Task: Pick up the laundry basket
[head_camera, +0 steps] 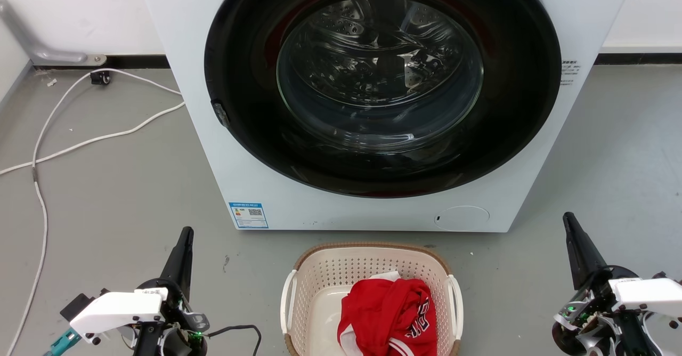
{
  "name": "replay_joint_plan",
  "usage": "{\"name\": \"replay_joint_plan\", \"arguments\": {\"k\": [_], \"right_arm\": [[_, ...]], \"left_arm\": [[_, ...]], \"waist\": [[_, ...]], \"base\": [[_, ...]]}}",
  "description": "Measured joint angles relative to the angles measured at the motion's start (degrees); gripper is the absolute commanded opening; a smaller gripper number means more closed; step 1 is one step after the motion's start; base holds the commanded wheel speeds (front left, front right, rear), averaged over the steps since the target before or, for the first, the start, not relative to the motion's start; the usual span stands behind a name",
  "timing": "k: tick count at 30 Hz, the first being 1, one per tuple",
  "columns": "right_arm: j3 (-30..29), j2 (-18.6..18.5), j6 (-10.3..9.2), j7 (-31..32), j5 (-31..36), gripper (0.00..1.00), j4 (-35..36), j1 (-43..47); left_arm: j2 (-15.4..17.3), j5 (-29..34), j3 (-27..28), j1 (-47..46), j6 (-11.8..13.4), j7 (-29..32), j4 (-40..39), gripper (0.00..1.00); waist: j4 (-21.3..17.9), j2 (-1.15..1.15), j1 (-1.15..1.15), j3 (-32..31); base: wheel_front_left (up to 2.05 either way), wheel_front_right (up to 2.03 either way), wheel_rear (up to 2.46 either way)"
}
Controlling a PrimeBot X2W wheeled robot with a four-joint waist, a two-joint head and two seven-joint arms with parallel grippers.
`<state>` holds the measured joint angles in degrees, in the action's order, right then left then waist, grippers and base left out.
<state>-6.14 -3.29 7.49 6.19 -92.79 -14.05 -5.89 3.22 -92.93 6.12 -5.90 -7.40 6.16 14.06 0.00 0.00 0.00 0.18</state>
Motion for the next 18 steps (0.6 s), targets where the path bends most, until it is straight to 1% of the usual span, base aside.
{"name": "replay_joint_plan", "arguments": {"k": [18], "right_arm": [[-0.10, 0.08, 0.00, 0.15, 0.07, 0.00, -0.01, 0.00]], "left_arm": [[-0.08, 0.08, 0.09, -0.01, 0.00, 0.19, 0.00, 0.00]], "waist": [[0.00, 0.00, 0.00, 0.00]], "base": [[0.00, 0.00, 0.00]]}}
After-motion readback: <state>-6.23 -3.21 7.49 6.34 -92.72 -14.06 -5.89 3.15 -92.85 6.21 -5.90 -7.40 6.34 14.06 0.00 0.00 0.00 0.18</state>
